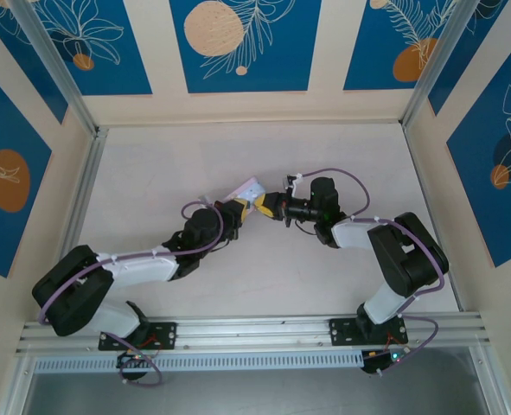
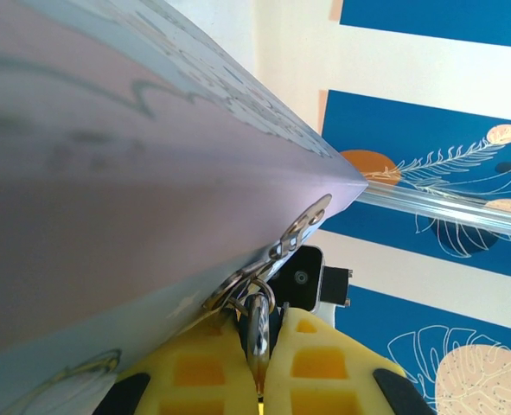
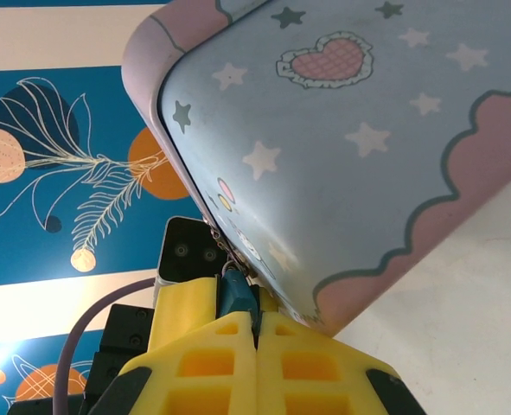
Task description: Unlock the padlock with the key
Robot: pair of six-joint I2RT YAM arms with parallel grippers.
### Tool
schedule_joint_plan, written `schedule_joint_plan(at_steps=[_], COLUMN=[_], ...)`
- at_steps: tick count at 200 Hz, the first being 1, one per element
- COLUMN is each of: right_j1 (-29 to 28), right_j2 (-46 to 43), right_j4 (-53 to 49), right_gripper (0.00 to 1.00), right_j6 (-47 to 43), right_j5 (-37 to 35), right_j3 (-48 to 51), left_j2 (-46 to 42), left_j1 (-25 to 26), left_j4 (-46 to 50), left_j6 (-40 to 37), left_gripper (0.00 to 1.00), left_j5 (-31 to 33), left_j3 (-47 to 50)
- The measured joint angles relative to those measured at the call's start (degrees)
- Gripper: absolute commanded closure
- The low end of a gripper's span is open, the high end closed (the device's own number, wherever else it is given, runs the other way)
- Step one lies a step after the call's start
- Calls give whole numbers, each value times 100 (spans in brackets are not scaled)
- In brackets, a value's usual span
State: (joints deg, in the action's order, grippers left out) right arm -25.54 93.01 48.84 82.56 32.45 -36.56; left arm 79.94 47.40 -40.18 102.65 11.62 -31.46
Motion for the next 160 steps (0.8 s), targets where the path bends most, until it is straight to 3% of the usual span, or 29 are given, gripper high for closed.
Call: schedule_joint_plan(at_steps=[108,160], right_j1=[-28,-37], right_j2=[96,-37], right_j4=[153,-317], right_gripper=[100,100], right_j6=[48,-802], right_j5=[61,57], right_j3=[-9,-9], left_j2=[-116,-116], left_j1=[22,55], left_j4=[214,345], left_j6=[227,229], left_gripper=[100,100], left_j5=[92,79], left_j3=[-11,-11])
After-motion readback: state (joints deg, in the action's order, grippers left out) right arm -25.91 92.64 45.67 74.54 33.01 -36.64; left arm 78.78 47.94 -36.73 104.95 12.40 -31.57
